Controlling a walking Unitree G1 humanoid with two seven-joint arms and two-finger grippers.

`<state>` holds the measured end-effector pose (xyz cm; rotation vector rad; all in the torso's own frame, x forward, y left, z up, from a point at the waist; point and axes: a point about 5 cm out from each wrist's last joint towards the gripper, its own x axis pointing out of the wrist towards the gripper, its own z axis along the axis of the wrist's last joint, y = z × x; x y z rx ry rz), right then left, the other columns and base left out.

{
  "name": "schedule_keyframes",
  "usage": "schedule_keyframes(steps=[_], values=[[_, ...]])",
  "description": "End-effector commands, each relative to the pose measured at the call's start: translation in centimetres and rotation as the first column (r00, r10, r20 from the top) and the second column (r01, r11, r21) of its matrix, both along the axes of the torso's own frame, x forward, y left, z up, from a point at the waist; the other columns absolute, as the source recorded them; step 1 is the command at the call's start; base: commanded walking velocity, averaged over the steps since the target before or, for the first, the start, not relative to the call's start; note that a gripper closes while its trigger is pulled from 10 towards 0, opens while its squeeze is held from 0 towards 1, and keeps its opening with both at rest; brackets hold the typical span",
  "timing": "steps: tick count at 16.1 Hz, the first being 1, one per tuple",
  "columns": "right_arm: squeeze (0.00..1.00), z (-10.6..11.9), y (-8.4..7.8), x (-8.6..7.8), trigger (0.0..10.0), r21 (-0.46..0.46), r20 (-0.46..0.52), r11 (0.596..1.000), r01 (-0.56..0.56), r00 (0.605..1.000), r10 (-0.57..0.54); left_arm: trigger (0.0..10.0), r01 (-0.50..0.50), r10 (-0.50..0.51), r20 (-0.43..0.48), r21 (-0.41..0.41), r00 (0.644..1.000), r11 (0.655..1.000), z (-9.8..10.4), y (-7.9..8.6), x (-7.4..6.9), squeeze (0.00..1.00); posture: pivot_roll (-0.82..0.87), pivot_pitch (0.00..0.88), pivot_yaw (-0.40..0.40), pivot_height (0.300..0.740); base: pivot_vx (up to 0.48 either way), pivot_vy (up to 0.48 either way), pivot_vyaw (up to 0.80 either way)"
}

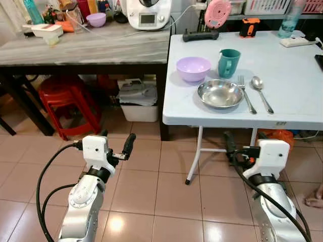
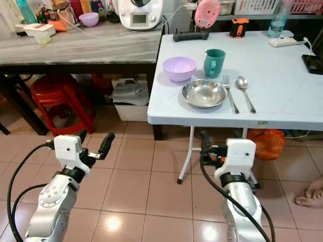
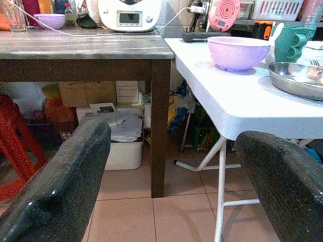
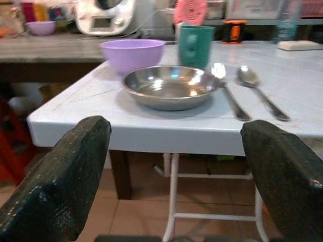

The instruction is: Setting the table

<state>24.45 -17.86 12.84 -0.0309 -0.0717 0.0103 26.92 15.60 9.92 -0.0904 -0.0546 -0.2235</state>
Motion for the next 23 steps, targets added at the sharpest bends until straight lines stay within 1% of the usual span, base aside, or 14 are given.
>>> schedule_keyframes(steps=[1, 2, 3, 4, 6, 7, 10, 16, 23], values=[[0.0, 0.43, 0.63, -0.12, 10.0, -0.011, 0.019, 0.999, -0.041, 0.999, 0.041, 10.0, 0.001, -0.001, 0.008, 0.002, 1.0, 1.0, 0.36, 0.26, -0.04, 0.0, -0.12, 0.065, 0.074, 0.74, 0.24, 0.0, 0.0], [0.0, 0.36, 0.69, -0.12, 10.0, -0.007, 0.016, 0.999, -0.044, 0.999, 0.044, 10.0, 0.008, -0.008, 0.01, 0.001, 1.0, 1.0, 0.37, 0.23, -0.03, 0.0, -0.12, 0.062, 0.076, 0.74, 0.251, 0.0, 0.0], [0.0, 0.34, 0.6, 0.07, 10.0, -0.035, 0.009, 0.999, -0.038, 0.999, 0.038, 10.0, 0.01, -0.01, 0.011, 0.001, 1.0, 1.0, 0.41, 0.2, 0.03, 0.0, -0.12, 0.06, 0.077, 0.74, 0.27, 0.0, 0.0], [0.0, 0.3, 0.6, 0.16, 10.0, -0.039, 0.004, 0.998, -0.039, 0.999, 0.04, 10.0, 0.01, -0.01, 0.011, 0.0, 1.0, 1.0, 0.43, 0.2, 0.05, 0.0, -0.12, 0.06, 0.077, 0.74, 0.27, 0.0, 0.0], [0.0, 0.24, 0.97, 0.12, 10.0, -0.01, -0.018, 0.996, -0.089, 0.996, 0.089, 10.0, 0.018, -0.018, 0.012, -0.003, 1.0, 1.0, 0.46, 0.17, 0.14, 0.0, -0.12, 0.057, 0.077, 0.74, 0.27, 0.0, 0.0], [0.0, 0.45, 0.99, 0.06, 10.0, 0.016, 0.001, 0.995, -0.094, 0.996, 0.094, 10.0, 0.02, -0.02, 0.012, -0.003, 1.0, 1.0, 0.46, 0.15, 0.16, 0.0, -0.12, 0.056, 0.077, 0.74, 0.27, 0.0, 0.0], [0.0, 0.39, 0.75, 0.18, 10.0, 0.039, -0.004, 0.997, -0.067, 0.998, 0.067, 10.0, 0.026, -0.026, 0.013, -0.004, 1.0, 1.0, 0.49, 0.09, 0.16, 0.0, -0.12, 0.058, 0.079, 0.74, 0.294, 0.0, 0.0], [0.0, 0.19, 0.76, -0.01, 10.0, 0.053, -0.015, 0.997, -0.06, 0.998, 0.061, 10.0, 0.04, -0.04, 0.013, -0.001, 0.999, 0.999, 0.57, 0.09, 0.15, 0.0, -0.12, 0.07, 0.09, 0.74, 0.345, 0.0, 0.0], [0.0, 0.07, 0.91, 0.01, 10.0, 0.063, -0.019, 0.996, -0.059, 0.998, 0.06, 10.0, 0.049, -0.049, 0.008, 0.0, 0.999, 0.999, 0.53, 0.04, 0.12, 0.0, -0.12, 0.075, 0.091, 0.74, 0.351, 0.0, -0.72]])
